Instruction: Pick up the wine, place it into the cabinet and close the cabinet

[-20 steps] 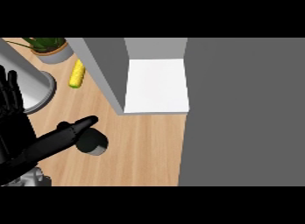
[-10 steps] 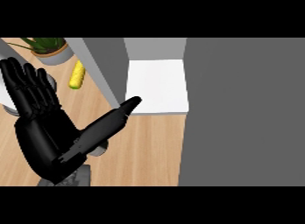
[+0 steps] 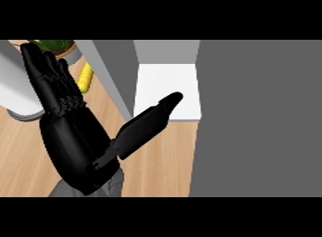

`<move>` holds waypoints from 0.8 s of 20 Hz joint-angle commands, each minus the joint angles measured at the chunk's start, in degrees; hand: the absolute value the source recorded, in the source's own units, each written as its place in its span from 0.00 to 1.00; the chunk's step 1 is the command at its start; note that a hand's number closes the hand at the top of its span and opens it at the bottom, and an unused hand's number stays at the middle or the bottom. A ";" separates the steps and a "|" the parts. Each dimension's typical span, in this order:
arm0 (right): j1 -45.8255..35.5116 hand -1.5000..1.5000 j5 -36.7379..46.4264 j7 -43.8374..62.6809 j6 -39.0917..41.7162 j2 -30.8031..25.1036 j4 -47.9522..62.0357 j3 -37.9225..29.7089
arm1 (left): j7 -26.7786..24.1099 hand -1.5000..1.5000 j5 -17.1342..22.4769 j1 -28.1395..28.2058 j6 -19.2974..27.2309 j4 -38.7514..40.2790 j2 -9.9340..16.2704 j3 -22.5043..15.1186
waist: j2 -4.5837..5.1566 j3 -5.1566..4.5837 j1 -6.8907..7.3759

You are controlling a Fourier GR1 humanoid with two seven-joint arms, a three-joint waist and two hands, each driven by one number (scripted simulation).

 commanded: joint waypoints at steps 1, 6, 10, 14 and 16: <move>-3.36 0.00 0.25 3.61 -2.37 0.78 -1.13 1.12 | 14.61 0.00 -9.88 -4.87 0.39 -0.21 -0.05 -2.33 | 0.07 -0.10 0.62; -2.57 0.00 -2.65 4.50 -1.04 -0.98 -3.11 -1.32 | 25.79 0.00 -19.04 -13.44 -7.76 -1.51 -0.05 -0.64 | -0.07 -0.06 -0.02; -5.19 0.00 -0.96 5.68 -2.16 -0.25 -2.01 0.36 | 32.03 0.00 -24.68 -18.20 -11.53 0.04 -0.05 -1.33 | 0.11 -0.12 -0.26; -5.11 0.00 -2.69 7.84 -2.84 -1.19 -4.77 -1.06 | 32.24 0.00 -26.46 -15.74 -15.23 -3.74 -0.05 -3.22 | -0.10 -0.15 -0.55; -3.28 0.00 -0.35 6.69 -2.44 -0.57 -5.19 1.33 | 32.29 0.00 -25.43 -18.55 -19.15 -3.98 -0.05 -1.10 | -0.03 -0.15 -0.73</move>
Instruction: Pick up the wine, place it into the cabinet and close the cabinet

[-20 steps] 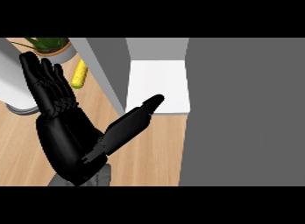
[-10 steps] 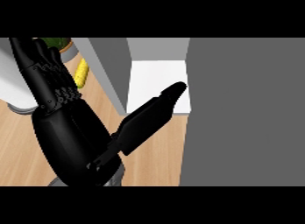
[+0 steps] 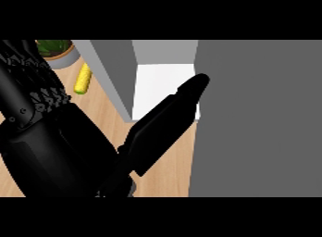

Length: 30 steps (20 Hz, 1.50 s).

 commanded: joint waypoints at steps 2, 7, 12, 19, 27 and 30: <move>-1.48 0.00 -0.27 4.88 -2.49 -0.49 -5.96 -0.10 | 9.28 0.00 -1.38 0.17 -3.73 -1.48 -0.04 -1.27 | 0.14 -0.09 -0.13; -0.93 0.00 1.31 1.97 -3.51 1.05 -3.57 -0.17 | 9.31 0.00 0.84 -4.49 -8.07 -1.75 -0.04 2.51 | 0.23 -0.03 -0.21; -5.96 0.00 2.58 5.63 -6.38 0.56 -2.14 -0.85 | 9.31 0.00 -0.78 -2.52 -7.18 -1.53 -0.04 1.43 | 0.35 -0.07 0.18; -2.09 0.00 1.54 7.77 -6.59 -0.87 -6.56 -0.78 | 9.30 0.00 0.77 2.59 -7.44 -4.23 -0.04 1.24 | 0.34 -0.07 -0.19; -4.45 0.00 2.40 8.82 -8.45 -1.01 -6.38 -3.32 | 9.27 0.00 2.98 3.88 -6.61 -3.03 -0.04 2.70 | 0.55 -0.11 0.00; -4.00 0.00 3.17 7.08 -7.91 -1.67 -5.23 -4.36 | 9.23 0.00 3.17 6.73 -3.85 -1.79 -0.04 2.93 | 0.63 -0.10 -0.07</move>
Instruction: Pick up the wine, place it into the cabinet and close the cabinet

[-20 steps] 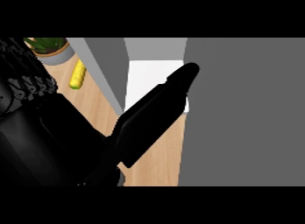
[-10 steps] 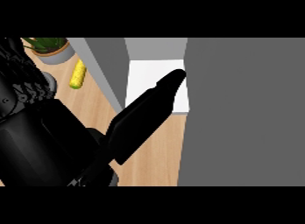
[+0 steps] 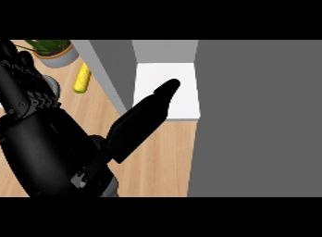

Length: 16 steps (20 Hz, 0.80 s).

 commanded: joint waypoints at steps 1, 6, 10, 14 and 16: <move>3.02 0.00 -1.66 -0.73 1.27 -1.13 -4.59 -2.74 | 7.34 0.00 1.27 5.63 3.42 0.28 -0.03 0.40 | 0.16 0.01 -0.09; 5.73 0.00 -0.41 -3.78 2.70 -0.07 -3.67 -2.33 | 4.11 0.00 2.41 10.64 9.55 3.22 -0.03 1.55 | 0.30 -0.02 -0.10; 4.14 0.00 -5.43 -4.07 4.73 -2.05 -2.36 -8.01 | 1.91 0.00 3.29 15.50 12.14 3.51 -0.03 1.65 | 0.26 0.01 0.27; 2.49 0.00 -5.98 -1.66 4.24 -2.23 -2.14 -9.00 | -3.11 0.00 3.41 22.75 17.83 5.38 -0.03 2.88 | 0.28 -0.04 0.68; 8.08 0.00 -4.56 -5.17 7.22 -1.03 -3.89 -6.68 | -6.90 0.00 5.56 24.76 21.30 7.75 -0.03 4.91 | 0.27 -0.02 0.24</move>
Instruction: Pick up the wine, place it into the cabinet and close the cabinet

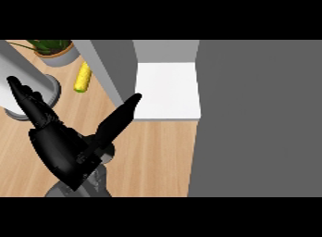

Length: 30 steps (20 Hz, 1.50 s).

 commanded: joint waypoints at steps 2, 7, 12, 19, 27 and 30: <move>5.77 0.00 -6.05 -1.05 2.80 0.78 -4.43 -1.84 | 0.89 0.00 2.51 5.12 6.42 2.00 -0.01 2.71 | -0.01 0.02 -0.18; 4.23 0.00 -6.90 -2.41 4.84 0.68 -1.78 -3.60 | -4.90 0.00 6.22 12.61 13.45 3.59 0.10 0.45 | 0.03 0.00 0.18; 5.74 0.00 -10.89 0.20 6.80 -0.25 -3.91 -5.48 | -8.29 0.00 11.17 18.79 17.38 1.39 2.93 -1.90 | -0.07 -0.02 0.23; 9.45 0.00 -10.52 -0.30 8.17 2.03 -6.10 -4.80 | -13.22 0.00 17.71 23.05 24.93 4.18 6.50 -4.55 | -0.12 -0.04 0.03; 3.29 0.00 -11.54 2.80 6.90 1.00 -4.65 -6.29 | -18.28 0.00 27.75 22.18 30.87 10.09 9.30 -5.73 | -0.02 -0.12 0.21; 8.12 0.00 -9.22 -0.70 8.81 3.13 -4.21 -4.31 | -21.60 0.00 32.20 23.13 30.96 10.57 10.45 -5.70 | -0.11 -0.22 0.11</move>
